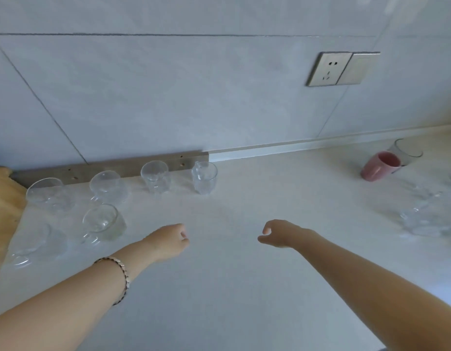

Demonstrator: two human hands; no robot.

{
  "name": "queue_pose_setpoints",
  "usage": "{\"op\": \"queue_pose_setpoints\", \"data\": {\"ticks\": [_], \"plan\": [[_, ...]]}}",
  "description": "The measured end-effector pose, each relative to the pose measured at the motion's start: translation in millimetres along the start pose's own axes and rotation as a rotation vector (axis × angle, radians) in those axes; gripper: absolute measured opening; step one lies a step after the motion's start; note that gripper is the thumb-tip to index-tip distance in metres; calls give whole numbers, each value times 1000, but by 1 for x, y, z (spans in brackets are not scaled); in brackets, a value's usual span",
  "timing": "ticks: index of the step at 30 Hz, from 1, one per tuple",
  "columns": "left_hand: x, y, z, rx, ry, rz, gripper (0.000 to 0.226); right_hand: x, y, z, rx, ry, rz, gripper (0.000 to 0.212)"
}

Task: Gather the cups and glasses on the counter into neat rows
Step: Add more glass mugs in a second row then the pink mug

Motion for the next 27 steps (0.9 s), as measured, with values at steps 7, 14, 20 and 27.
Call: {"op": "queue_pose_setpoints", "data": {"ticks": [7, 14, 20, 27], "plan": [[-166, 52, 106, 280, 154, 114, 23, -171, -25, 22, 7, 78, 77, 46], [-337, 75, 202, 306, 129, 154, 32, -349, -37, 35, -91, 150, 171, 39], [-418, 73, 250, 350, 82, 153, 20, -460, -45, 0, -413, 181, 264, 41], [-417, 76, 258, 327, 160, 69, 9, -509, -15, 25, -242, 162, 262, 83]]}}
Point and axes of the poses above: each hand's wrist, its own y-axis towards the middle knuckle, its own z-axis out of the palm, x = y × z, the point moved 5 cm from there along y, towards the middle knuckle, and after that the axes turned 11 degrees about -y, right-handed, at the moved point
